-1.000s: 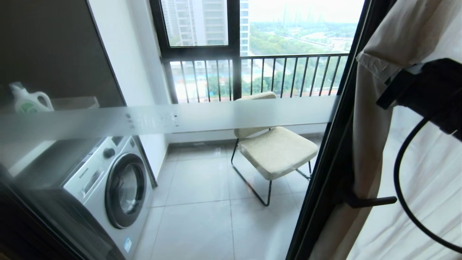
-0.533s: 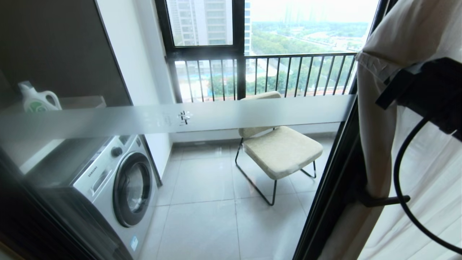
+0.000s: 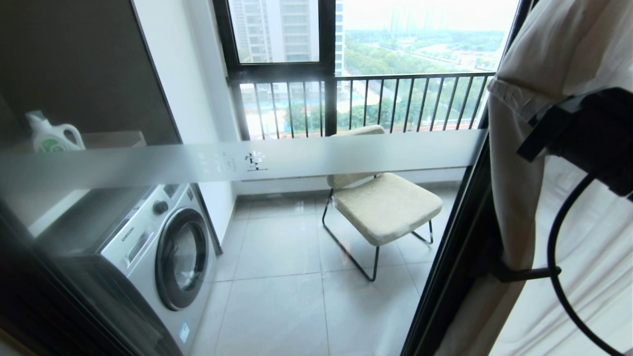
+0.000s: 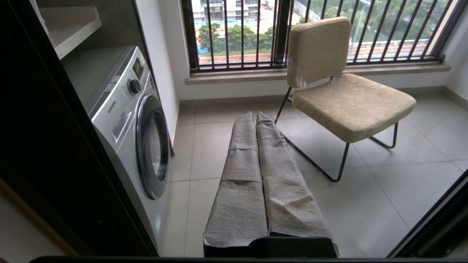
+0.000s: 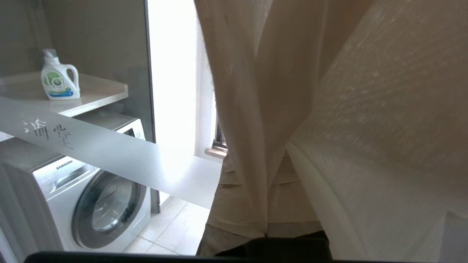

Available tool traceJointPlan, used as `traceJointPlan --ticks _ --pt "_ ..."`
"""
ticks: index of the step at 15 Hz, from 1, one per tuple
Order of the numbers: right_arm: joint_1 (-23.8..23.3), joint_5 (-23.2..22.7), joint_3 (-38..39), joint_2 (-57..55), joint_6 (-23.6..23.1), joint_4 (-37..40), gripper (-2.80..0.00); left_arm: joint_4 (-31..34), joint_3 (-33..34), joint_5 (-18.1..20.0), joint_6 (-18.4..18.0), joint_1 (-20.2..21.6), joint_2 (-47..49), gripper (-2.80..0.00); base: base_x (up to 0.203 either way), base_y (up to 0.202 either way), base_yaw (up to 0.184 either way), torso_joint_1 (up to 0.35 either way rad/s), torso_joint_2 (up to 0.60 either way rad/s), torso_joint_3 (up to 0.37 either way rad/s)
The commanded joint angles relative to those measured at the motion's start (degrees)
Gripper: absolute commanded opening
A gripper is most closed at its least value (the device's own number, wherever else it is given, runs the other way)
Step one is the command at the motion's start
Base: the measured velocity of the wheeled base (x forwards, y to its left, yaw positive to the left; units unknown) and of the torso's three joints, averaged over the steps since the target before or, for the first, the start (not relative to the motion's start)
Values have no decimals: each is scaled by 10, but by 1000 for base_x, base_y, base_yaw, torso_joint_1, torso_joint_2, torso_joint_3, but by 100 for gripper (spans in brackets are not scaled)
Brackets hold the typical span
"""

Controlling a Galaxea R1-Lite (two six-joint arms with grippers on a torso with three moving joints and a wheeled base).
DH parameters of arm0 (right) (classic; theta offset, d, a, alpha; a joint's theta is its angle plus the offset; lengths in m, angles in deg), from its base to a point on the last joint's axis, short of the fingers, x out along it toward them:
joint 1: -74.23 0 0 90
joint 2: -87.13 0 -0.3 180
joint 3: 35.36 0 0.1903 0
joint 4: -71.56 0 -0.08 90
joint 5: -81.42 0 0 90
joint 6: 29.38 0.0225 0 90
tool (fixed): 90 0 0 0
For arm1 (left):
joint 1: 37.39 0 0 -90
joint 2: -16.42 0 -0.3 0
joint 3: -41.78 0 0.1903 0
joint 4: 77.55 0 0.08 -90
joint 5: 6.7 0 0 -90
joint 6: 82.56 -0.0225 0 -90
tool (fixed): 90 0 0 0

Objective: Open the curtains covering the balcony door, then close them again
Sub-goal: Close the inner curtains on both sides

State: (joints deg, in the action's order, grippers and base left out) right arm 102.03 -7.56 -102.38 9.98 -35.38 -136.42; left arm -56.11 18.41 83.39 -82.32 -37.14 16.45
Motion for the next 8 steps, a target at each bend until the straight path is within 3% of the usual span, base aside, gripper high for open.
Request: traceJointPlan --ticks 1,4,8 --pt "-4 20 14 12 -1 -3 -280 -1 0 0 0 0 0 -280 0 0 0 0 0 0" --pt "-27 37 15 15 -1 -7 -280 -1 0 0 1 0 0 -280 0 0 0 0 0 0" --pt "-152 37 18 14 -7 -9 -280 -1 0 0 1 0 0 -280 0 0 0 0 0 0"
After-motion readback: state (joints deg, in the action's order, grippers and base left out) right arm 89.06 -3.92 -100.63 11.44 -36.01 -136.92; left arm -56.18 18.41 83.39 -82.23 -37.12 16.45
